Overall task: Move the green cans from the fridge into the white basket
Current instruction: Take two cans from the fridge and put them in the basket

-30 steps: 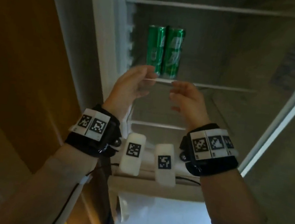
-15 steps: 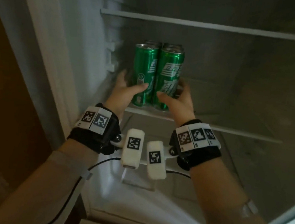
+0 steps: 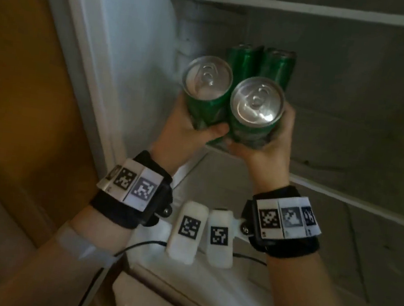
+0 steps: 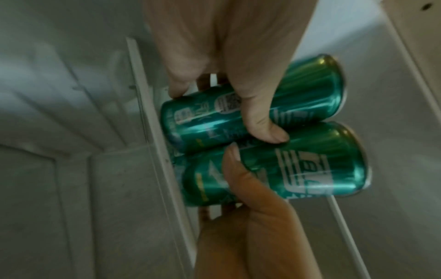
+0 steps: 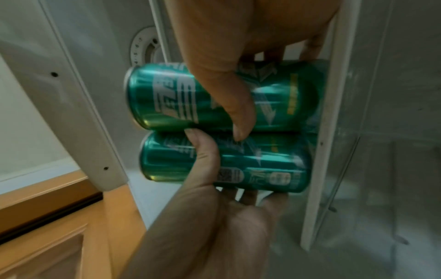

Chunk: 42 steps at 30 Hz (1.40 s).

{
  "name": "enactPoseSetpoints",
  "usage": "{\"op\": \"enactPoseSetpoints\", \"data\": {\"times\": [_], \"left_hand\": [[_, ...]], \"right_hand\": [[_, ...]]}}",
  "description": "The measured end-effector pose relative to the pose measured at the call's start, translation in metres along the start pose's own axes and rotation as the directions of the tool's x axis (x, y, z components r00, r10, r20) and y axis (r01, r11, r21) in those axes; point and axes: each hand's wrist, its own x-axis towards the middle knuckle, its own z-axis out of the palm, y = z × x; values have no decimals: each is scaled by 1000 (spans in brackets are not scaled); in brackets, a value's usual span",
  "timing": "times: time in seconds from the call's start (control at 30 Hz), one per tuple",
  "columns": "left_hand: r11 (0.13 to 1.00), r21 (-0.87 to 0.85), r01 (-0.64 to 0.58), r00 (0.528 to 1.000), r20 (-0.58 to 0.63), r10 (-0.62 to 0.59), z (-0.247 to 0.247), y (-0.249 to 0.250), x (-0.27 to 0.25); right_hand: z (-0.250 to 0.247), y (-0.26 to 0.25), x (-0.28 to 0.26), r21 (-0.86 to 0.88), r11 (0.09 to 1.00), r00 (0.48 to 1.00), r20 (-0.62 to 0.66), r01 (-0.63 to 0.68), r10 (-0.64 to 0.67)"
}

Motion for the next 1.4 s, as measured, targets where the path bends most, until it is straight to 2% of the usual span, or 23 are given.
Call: {"op": "enactPoseSetpoints", "data": {"times": [0.07, 0.13, 0.27, 0.37, 0.47, 0.53, 0.6, 0.67, 0.73, 0.8, 0.87, 0.93, 1.0, 1.03, 1.07, 1.13, 1.3, 1.4], "left_hand": [[997, 65, -34, 998, -55, 37, -3, 5, -20], [995, 93, -47, 994, -90, 56, -12, 11, -39], [987, 157, -35, 990, -132, 57, -48, 35, -84], [976, 217, -37, 980, -182, 77, -87, 61, -138], [966, 259, 6, 952, -298, 74, -133, 97, -221], [954, 291, 68, 906, -419, 64, -159, 128, -293], [947, 297, 120, 828, -557, 69, -181, 162, -374], [934, 315, 168, 719, -687, 102, -195, 201, -459], [917, 330, 224, 615, -778, 130, -204, 244, -544], [903, 335, 270, 508, -846, 162, -209, 285, -624], [885, 358, 299, 392, -891, 228, -212, 325, -699], [868, 372, 329, 296, -913, 279, -211, 360, -766], [854, 395, 339, 208, -917, 342, -208, 391, -829], [846, 409, 341, 156, -913, 378, -207, 405, -860], [833, 427, 351, 105, -902, 419, -206, 419, -890], [796, 452, 402, 24, -874, 485, -207, 447, -951], [716, 422, 556, -127, -809, 574, -215, 527, -1090], [691, 377, 617, -257, -733, 630, -219, 584, -1158]], "right_hand": [[6, -3, -11, -35, 997, 997, 21, 70, -70], [16, -11, -24, -23, 997, 996, 52, 79, -78], [49, -33, -58, 95, 995, 986, 164, 25, -40], [88, -55, -95, 206, 978, 954, 296, -24, -39], [140, -81, -151, 328, 941, 881, 467, -87, -81], [176, -105, -204, 407, 893, 791, 603, -190, -107], [214, -139, -268, 451, 843, 695, 706, -294, -135], [249, -178, -341, 452, 795, 598, 789, -405, -144], [279, -216, -417, 386, 768, 449, 882, -511, -144], [298, -261, -486, 259, 795, 295, 950, -549, -107], [320, -302, -551, 224, 804, 168, 973, -551, -156], [336, -346, -612, 285, 730, 84, 950, -621, -300], [352, -385, -677, 315, 612, 18, 897, -725, -441], [360, -403, -708, 309, 583, -18, 874, -751, -485], [366, -422, -739, 286, 562, -77, 841, -776, -535], [380, -457, -797, 224, 529, -166, 789, -818, -591], [423, -563, -938, 193, 525, -278, 671, -829, -687], [443, -635, -1009, 148, 498, -342, 561, -855, -754]]}}
